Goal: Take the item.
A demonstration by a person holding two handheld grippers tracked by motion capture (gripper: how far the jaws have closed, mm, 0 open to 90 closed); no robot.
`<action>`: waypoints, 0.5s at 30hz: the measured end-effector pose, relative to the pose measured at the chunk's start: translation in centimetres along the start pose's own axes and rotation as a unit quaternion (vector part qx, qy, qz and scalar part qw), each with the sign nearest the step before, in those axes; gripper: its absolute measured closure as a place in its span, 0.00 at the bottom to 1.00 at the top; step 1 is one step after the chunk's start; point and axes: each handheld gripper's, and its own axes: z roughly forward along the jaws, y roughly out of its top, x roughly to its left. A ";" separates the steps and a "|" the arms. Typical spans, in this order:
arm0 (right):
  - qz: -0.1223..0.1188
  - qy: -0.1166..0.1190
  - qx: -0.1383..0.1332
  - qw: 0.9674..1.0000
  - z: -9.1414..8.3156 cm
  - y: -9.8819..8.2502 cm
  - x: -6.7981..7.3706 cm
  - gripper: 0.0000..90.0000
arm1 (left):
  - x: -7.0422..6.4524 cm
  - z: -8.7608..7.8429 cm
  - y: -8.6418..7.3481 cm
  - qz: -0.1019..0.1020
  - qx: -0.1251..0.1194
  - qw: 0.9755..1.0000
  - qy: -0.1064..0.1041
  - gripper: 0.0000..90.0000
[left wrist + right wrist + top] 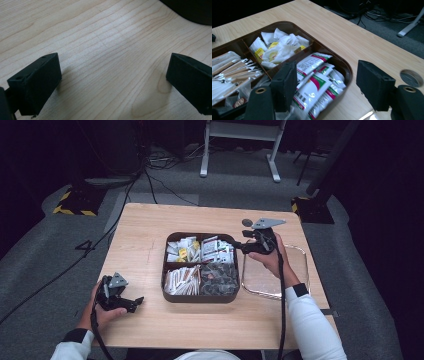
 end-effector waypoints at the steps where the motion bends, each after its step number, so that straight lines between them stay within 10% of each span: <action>1: -0.004 0.001 0.002 1.000 0.3 0.3 0.2 0.38 | 0.0 0.0 0.0 0.000 0.000 1.000 0.000 0.00; 15: -0.001 0.028 0.038 0.999 6.4 3.2 2.5 0.38 | 0.0 0.0 0.0 0.001 0.001 1.000 0.000 0.00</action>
